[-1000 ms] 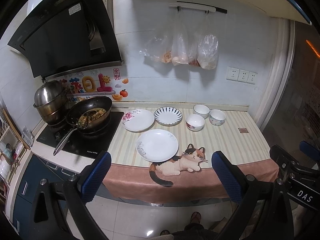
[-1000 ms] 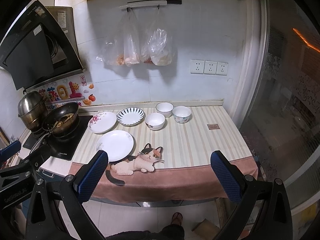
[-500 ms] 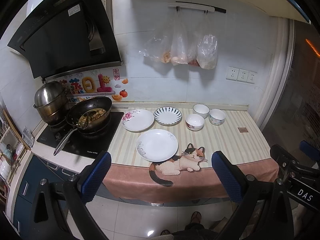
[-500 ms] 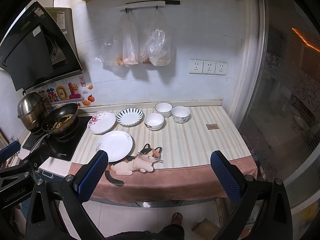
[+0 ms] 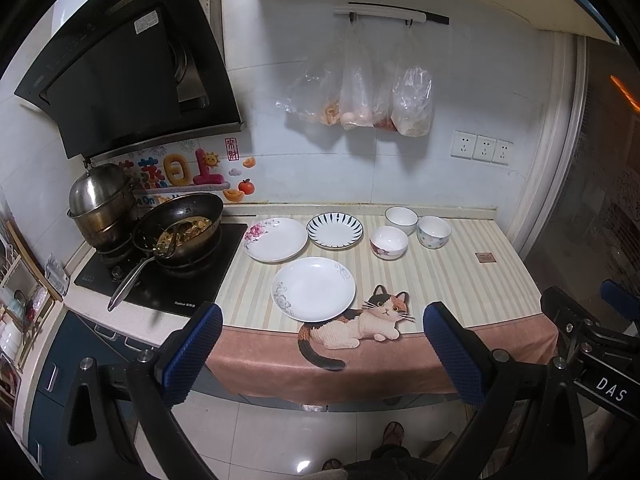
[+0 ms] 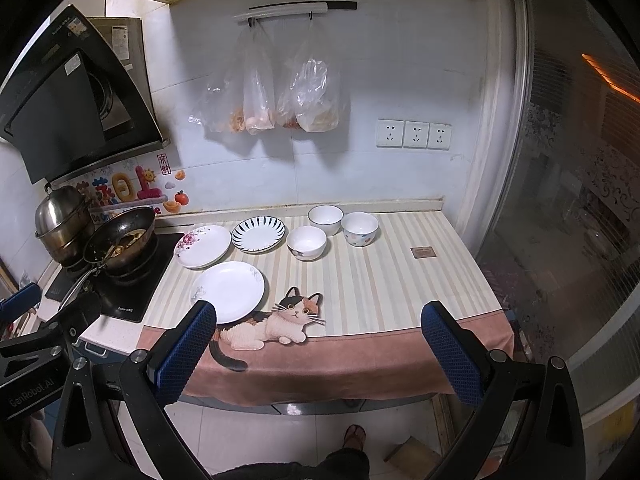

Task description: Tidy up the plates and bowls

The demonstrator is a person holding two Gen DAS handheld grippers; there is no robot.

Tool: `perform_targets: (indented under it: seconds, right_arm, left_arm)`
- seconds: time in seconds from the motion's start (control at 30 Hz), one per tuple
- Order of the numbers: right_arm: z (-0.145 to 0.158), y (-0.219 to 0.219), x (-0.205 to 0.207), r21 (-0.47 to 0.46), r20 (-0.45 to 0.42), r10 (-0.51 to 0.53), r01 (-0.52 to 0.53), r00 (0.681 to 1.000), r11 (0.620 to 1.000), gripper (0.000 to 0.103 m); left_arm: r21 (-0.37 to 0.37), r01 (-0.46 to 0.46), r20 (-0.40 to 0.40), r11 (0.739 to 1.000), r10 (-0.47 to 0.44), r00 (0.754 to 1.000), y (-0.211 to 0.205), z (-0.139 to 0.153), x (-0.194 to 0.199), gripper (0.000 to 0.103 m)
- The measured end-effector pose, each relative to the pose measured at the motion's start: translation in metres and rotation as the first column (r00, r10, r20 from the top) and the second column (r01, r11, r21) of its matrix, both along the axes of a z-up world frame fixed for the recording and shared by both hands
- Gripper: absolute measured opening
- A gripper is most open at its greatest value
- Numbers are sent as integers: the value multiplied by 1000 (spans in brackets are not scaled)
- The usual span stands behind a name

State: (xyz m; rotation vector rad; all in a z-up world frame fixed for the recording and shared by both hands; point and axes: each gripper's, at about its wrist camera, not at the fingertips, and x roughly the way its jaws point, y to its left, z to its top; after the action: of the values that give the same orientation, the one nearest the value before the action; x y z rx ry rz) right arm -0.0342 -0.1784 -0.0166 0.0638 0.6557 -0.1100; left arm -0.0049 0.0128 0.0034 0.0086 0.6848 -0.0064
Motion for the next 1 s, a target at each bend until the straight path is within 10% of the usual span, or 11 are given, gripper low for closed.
perform_targets:
  seconds: [1.0]
  right_arm:
    - [-1,-8,-4,32,0,7,-7,1000,999,103]
  left_arm:
    - [-11,15,-7,1000,-15,1000,0,2,2,103]
